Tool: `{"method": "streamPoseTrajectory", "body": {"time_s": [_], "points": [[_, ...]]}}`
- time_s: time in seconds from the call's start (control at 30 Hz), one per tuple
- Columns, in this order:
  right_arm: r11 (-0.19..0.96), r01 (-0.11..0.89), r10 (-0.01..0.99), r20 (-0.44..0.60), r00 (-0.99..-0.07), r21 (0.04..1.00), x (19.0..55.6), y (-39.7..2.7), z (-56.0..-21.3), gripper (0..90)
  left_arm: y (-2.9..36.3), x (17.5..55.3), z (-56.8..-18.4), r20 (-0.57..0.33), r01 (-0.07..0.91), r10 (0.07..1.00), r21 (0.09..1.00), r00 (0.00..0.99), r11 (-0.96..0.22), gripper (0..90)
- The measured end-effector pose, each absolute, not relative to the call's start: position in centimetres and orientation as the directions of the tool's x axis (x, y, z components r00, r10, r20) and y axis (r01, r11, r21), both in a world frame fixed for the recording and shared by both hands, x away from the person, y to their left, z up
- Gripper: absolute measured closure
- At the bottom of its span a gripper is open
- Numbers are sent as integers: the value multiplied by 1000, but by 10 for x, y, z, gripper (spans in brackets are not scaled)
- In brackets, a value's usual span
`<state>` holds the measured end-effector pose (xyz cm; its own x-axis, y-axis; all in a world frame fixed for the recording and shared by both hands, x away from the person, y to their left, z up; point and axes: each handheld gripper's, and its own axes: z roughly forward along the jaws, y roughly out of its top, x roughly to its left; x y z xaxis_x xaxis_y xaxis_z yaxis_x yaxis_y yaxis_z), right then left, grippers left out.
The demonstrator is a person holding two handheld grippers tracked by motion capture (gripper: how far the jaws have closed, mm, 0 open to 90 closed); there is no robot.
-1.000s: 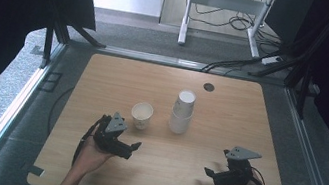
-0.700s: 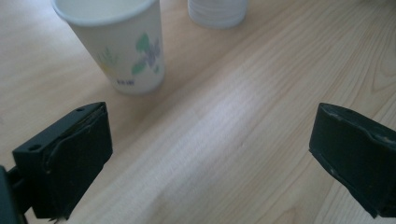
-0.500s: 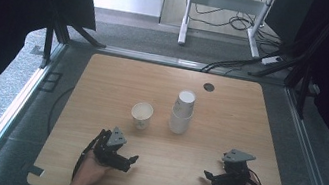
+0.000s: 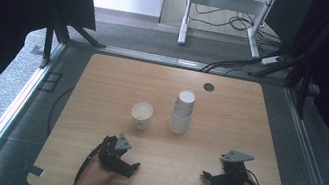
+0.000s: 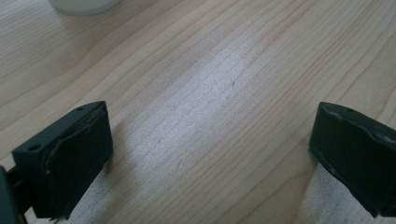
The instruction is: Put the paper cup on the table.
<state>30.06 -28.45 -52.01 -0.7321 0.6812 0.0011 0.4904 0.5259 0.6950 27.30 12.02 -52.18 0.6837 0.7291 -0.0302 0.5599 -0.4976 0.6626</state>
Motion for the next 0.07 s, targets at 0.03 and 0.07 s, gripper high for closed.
{"method": "streamPoseTrajectory", "body": {"time_s": [0.03,0.07], "points": [[526,490,681,1,-732,695,301,-284,-520,0,120,273,-522,-31,560,729,662,683,-497,0],[526,490,681,1,-732,695,301,-284,-520,0,120,273,-522,-29,559,728,663,685,-499,0]]}}
